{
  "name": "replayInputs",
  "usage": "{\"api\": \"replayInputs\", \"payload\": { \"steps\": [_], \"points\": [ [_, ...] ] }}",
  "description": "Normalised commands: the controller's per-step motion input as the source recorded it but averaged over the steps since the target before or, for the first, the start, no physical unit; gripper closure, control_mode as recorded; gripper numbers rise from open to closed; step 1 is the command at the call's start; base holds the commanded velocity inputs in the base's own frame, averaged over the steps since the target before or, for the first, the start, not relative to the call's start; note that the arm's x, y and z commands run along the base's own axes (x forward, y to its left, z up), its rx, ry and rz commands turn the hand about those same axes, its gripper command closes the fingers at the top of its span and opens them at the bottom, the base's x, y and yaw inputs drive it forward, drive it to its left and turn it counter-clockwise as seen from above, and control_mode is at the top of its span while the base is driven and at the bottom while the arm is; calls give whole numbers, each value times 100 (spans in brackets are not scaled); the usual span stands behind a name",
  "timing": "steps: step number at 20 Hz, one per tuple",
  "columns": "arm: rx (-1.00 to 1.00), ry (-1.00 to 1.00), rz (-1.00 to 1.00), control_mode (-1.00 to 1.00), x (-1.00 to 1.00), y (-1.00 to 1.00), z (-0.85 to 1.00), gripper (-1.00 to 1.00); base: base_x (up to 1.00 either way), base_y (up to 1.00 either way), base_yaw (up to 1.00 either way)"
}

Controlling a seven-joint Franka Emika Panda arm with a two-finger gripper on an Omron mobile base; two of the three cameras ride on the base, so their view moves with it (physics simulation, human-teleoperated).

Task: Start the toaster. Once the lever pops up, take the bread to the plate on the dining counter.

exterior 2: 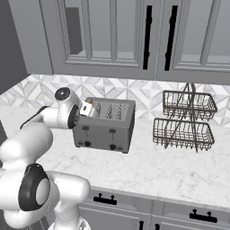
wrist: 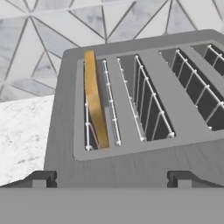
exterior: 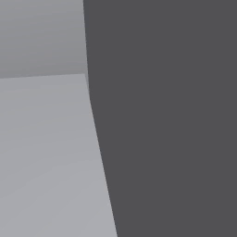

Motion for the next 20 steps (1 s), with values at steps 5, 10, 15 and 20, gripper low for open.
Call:
{"api": "replayInputs", "payload": {
  "steps": [5, 10, 15, 20],
  "points": [
    [0, 0, 0, -100, 38, 0, -10, -100, 0, 0, 0],
    [0, -1, 0, -100, 33, 0, -16, -100, 0, 0, 0],
    [-2, -7, 0, -100, 24, 2, -20, -100, 0, 0, 0],
    [-2, -8, 0, -100, 28, 0, -16, -100, 0, 0, 0]
  ]
}}
